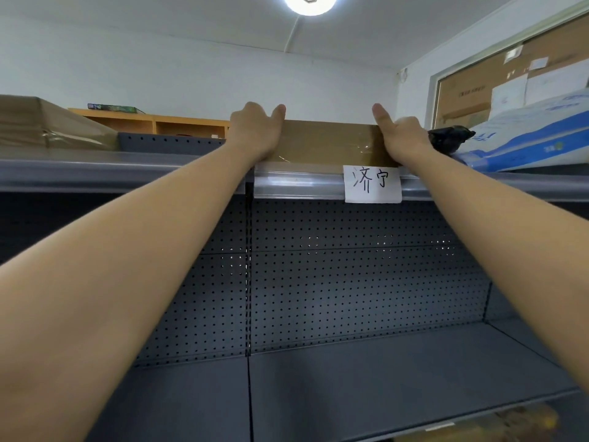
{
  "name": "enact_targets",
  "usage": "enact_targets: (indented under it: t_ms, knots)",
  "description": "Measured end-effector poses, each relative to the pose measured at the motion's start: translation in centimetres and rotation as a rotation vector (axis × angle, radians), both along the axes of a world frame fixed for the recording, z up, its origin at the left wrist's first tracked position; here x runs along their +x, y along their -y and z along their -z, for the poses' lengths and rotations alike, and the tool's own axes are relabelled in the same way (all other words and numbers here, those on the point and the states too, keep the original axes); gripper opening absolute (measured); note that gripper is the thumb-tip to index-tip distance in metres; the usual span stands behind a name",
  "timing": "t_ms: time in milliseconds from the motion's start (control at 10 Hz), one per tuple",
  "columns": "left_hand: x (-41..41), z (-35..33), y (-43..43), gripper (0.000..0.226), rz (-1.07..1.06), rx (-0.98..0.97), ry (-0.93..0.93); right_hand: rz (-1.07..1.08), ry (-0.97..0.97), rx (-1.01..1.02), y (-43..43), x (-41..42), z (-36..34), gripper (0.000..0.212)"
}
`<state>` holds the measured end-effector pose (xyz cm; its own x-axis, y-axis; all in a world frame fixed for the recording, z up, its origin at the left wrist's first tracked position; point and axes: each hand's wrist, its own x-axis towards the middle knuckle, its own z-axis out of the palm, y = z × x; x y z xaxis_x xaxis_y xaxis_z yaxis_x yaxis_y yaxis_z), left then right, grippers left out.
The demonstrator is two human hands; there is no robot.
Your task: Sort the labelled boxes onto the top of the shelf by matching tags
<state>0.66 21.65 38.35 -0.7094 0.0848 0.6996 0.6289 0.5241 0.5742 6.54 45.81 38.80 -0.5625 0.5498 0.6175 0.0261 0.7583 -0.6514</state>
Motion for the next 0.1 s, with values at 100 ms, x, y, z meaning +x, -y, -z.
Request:
enact_targets:
  t_ms: [100]
  knots:
    - [1.0,0.4,0.25,0.052,0.003,0.051,-0.173,-0.001,-0.098,0.148,1.41,0.68,0.26,0.06]
